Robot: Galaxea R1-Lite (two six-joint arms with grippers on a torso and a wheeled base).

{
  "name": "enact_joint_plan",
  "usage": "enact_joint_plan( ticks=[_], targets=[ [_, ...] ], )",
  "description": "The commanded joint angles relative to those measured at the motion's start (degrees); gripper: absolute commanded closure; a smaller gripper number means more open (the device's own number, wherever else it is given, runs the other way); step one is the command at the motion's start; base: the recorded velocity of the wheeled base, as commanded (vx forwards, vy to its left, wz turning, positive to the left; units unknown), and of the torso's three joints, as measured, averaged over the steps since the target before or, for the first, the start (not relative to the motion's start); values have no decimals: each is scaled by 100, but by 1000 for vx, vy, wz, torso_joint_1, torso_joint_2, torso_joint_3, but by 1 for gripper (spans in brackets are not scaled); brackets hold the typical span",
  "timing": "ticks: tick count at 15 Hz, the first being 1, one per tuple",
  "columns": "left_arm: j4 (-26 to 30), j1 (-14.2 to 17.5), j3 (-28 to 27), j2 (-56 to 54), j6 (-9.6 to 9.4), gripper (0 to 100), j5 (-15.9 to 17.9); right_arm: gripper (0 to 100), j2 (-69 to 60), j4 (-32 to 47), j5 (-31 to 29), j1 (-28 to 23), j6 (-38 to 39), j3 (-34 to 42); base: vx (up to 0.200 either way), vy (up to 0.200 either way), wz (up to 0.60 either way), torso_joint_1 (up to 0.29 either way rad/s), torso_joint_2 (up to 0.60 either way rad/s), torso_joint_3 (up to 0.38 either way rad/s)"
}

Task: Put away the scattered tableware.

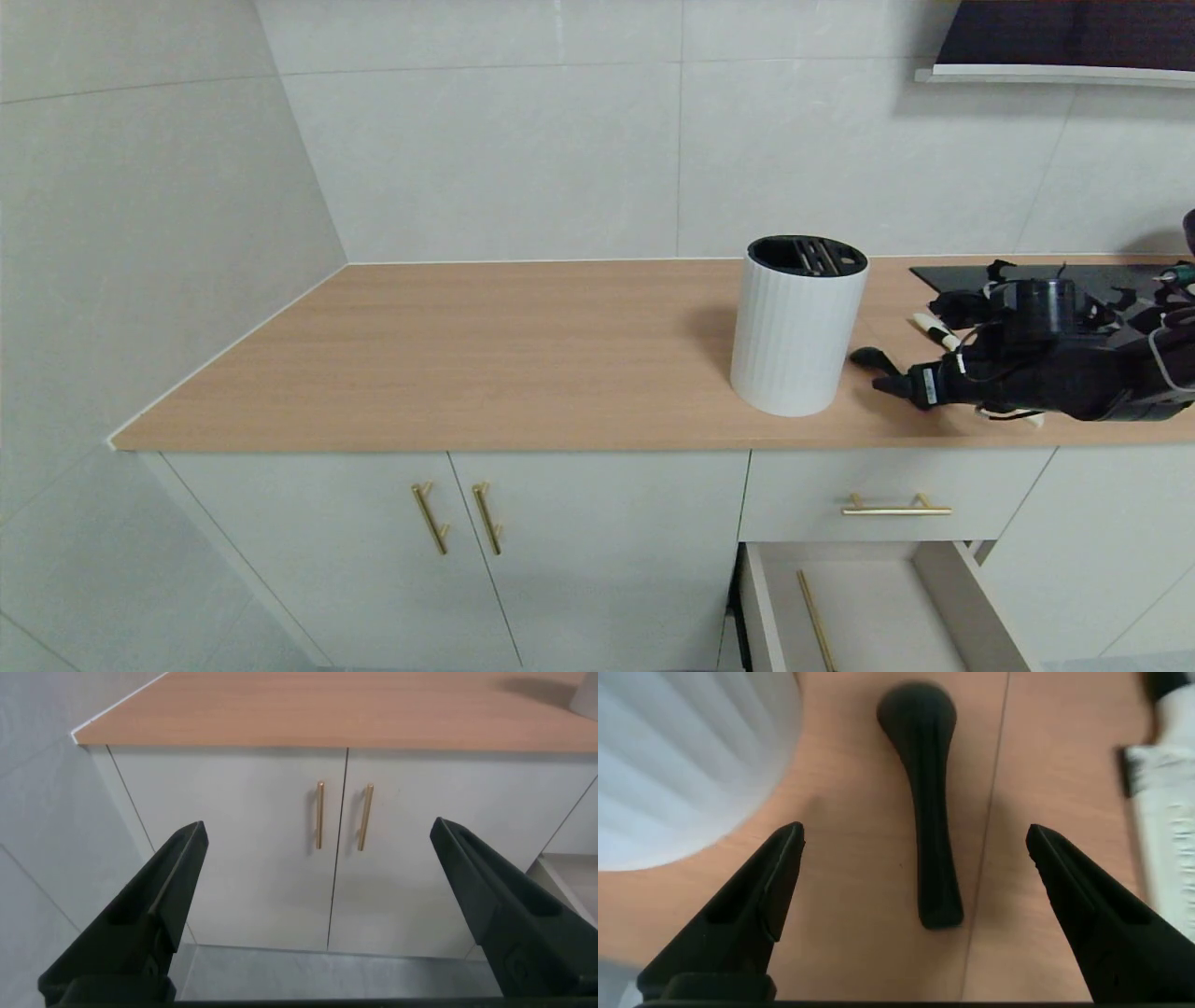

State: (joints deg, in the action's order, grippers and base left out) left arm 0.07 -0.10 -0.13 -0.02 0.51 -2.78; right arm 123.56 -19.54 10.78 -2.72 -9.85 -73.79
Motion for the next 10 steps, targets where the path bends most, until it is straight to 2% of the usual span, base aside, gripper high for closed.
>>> enact_joint_plan(
  ticks=[1, 10],
  targets=[
    [1, 1, -4, 2, 2, 0, 5, 0, 256, -23, 3, 70, 9, -57, 0, 0, 0, 0, 0, 0],
    [1, 1, 5, 2, 2, 0, -3, 0, 564, -85, -49, -45, 45, -426, 0, 0, 0, 0, 0, 0]
  ],
)
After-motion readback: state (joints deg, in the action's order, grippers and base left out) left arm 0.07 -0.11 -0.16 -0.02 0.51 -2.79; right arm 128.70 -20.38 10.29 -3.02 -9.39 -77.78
